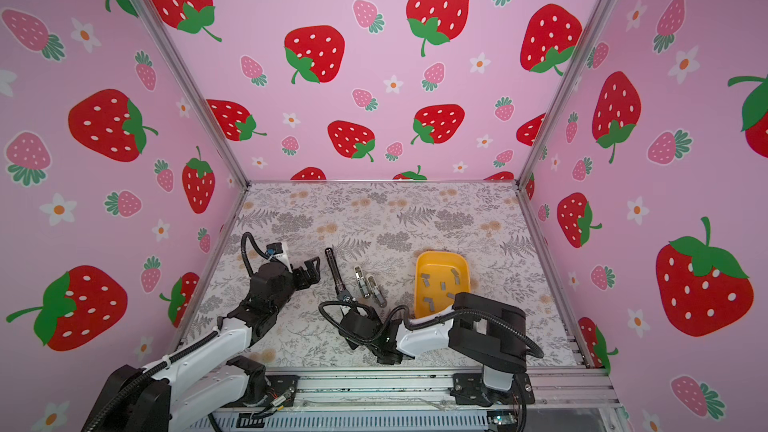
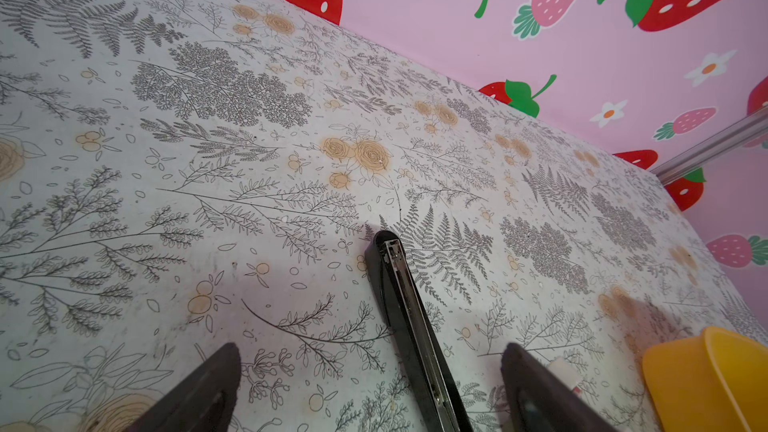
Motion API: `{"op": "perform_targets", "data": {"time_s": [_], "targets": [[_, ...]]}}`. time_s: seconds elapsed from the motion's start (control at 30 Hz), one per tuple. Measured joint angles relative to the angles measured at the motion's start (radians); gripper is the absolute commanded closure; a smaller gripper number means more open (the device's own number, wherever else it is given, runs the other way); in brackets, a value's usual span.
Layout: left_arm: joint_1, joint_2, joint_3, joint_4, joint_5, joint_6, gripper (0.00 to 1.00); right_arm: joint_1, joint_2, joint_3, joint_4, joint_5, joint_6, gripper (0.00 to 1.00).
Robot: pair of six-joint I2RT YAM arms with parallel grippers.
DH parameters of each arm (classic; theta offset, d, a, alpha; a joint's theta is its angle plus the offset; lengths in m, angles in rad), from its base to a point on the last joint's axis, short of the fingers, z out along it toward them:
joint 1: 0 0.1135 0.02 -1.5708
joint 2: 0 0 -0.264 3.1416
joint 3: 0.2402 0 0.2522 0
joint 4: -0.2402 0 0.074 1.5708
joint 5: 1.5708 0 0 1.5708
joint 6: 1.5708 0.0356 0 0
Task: Load the staples into the stapler
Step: 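Lower the strip into the black stapler's open channel with the right gripper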
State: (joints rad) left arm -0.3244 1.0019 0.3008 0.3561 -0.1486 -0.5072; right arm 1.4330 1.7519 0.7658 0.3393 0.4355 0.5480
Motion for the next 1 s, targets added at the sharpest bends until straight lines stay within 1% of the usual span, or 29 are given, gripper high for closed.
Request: {"op": "perform_targets", "data": {"time_s": [0.13, 0.27, 0.37, 0.5, 0.7, 0.87, 1.0], "targets": [[0.000, -0.014, -0.009, 0.005, -0.009, -0.036, 0.01, -0.001, 0.003, 0.000, 0.011, 0.010, 0.006, 0.78], [0.000, -0.012, -0.034, 0.011, -0.008, -0.067, 0.01, 0.000, 0.018, 0.000, 0.025, 0.012, 0.012, 0.70], [0.000, -0.012, -0.043, 0.000, -0.009, -0.074, 0.01, 0.000, 0.050, 0.000, 0.031, 0.016, 0.016, 0.70], [0.000, -0.014, -0.043, -0.017, -0.008, -0.077, 0.01, 0.000, 0.071, 0.014, 0.044, 0.021, 0.023, 0.81], [0.000, -0.012, -0.044, -0.026, 0.004, -0.099, 0.01, 0.000, 0.072, 0.013, 0.055, 0.019, 0.043, 0.92], [0.000, 0.029, -0.044, -0.016, 0.029, -0.123, 0.01, -0.014, 0.063, -0.006, 0.083, -0.010, 0.088, 0.99], [0.000, 0.107, -0.044, 0.002, 0.072, -0.151, 0.01, -0.060, 0.016, -0.080, 0.147, -0.083, 0.128, 1.00]]}}
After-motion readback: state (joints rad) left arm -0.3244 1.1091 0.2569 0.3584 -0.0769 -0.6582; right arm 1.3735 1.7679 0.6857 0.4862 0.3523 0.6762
